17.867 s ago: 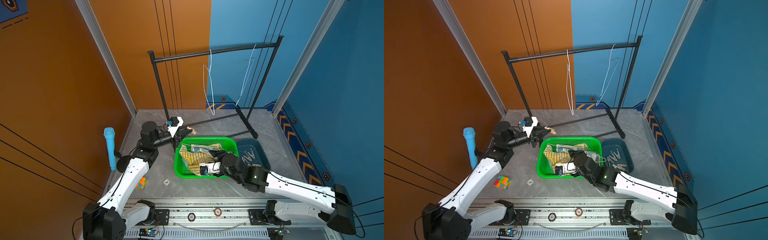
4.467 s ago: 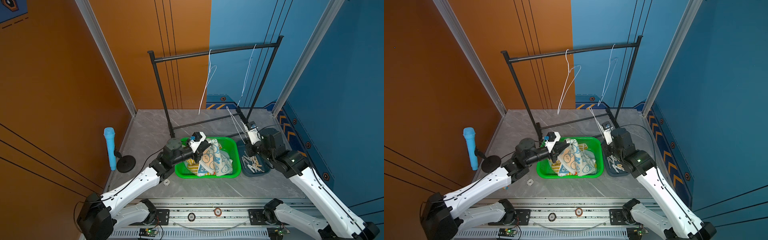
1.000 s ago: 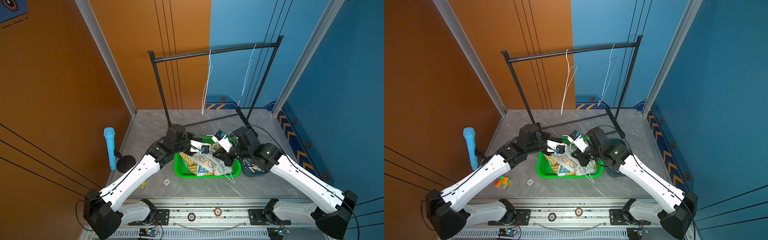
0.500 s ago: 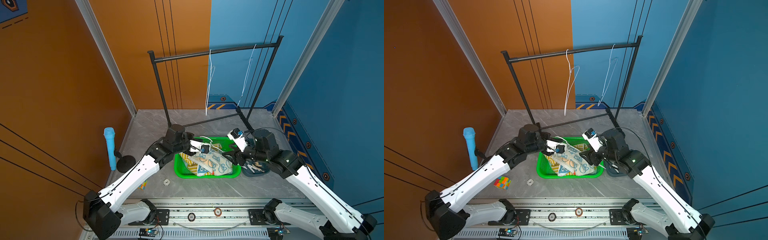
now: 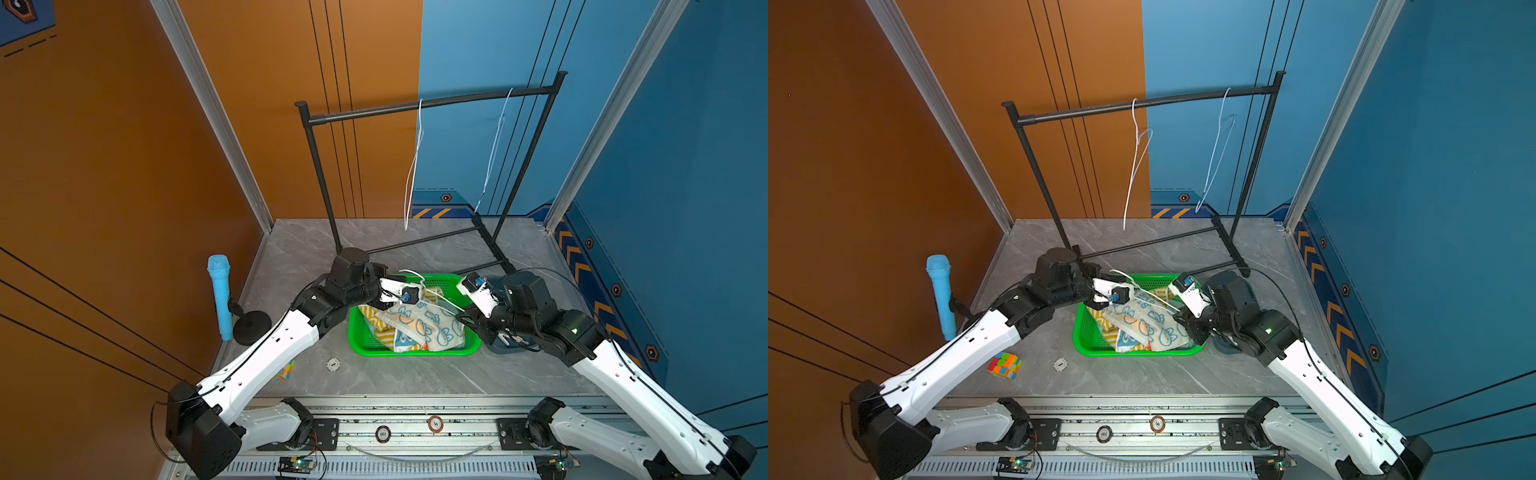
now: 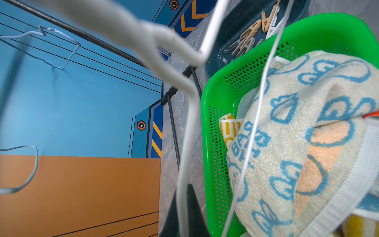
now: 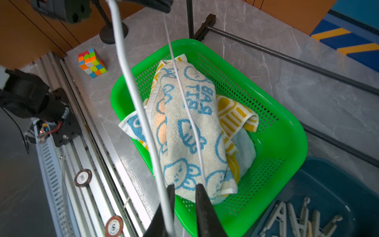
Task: Remove the clothespins securing towels to the hanger
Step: Place the hanger on the clothesline.
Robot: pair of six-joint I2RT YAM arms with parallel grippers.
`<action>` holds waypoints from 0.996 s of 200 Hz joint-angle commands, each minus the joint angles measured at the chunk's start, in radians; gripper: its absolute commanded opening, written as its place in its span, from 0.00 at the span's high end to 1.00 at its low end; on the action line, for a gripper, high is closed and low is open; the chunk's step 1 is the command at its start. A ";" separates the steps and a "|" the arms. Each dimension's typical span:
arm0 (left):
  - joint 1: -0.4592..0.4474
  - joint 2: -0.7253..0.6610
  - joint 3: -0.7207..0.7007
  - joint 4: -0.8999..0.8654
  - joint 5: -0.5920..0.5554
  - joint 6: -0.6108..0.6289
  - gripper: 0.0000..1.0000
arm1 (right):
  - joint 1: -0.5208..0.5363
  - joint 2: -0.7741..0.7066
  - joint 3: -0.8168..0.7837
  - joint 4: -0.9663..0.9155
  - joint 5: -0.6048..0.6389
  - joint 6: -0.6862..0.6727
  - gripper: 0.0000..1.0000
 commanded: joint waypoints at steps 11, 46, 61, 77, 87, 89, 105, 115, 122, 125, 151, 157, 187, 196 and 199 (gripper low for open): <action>0.005 -0.024 0.005 0.049 0.058 -0.088 0.91 | -0.001 -0.028 0.037 -0.054 0.036 0.002 1.00; 0.014 -0.047 -0.022 0.163 0.085 -0.208 0.64 | -0.004 -0.041 0.075 -0.137 0.128 0.039 1.00; 0.032 -0.064 -0.041 0.230 0.084 -0.275 0.52 | -0.007 -0.048 0.086 -0.160 0.178 0.066 1.00; 0.059 -0.090 -0.058 0.299 0.085 -0.354 0.42 | -0.014 -0.050 0.103 -0.171 0.239 0.105 1.00; 0.080 -0.109 -0.088 0.330 0.084 -0.400 0.39 | -0.021 -0.043 0.121 -0.170 0.267 0.137 1.00; 0.084 -0.112 -0.093 0.335 0.083 -0.408 0.38 | -0.023 -0.042 0.124 -0.171 0.272 0.142 1.00; 0.110 -0.146 -0.121 0.359 0.049 -0.456 0.36 | -0.028 -0.014 0.165 -0.171 0.311 0.200 1.00; 0.125 -0.167 -0.140 0.361 0.018 -0.471 0.36 | -0.032 0.012 0.195 -0.169 0.344 0.241 1.00; 0.136 -0.182 -0.157 0.361 -0.003 -0.477 0.36 | -0.032 0.032 0.218 -0.163 0.371 0.277 1.00; 0.139 -0.188 -0.163 0.361 -0.015 -0.480 0.36 | -0.032 0.040 0.228 -0.159 0.380 0.290 1.00; 0.175 -0.243 -0.238 0.366 -0.085 -0.518 0.36 | -0.029 0.092 0.275 -0.022 0.409 0.409 1.00; 0.182 -0.255 -0.254 0.368 -0.102 -0.530 0.36 | -0.029 0.098 0.277 0.023 0.417 0.436 1.00; 0.224 -0.300 -0.345 0.385 -0.140 -0.575 0.36 | -0.025 0.159 0.306 0.243 0.464 0.553 1.00; 0.234 -0.307 -0.369 0.393 -0.142 -0.588 0.36 | -0.022 0.188 0.330 0.285 0.491 0.573 1.00; 0.238 -0.309 -0.375 0.396 -0.141 -0.592 0.36 | -0.022 0.198 0.338 0.298 0.503 0.578 1.00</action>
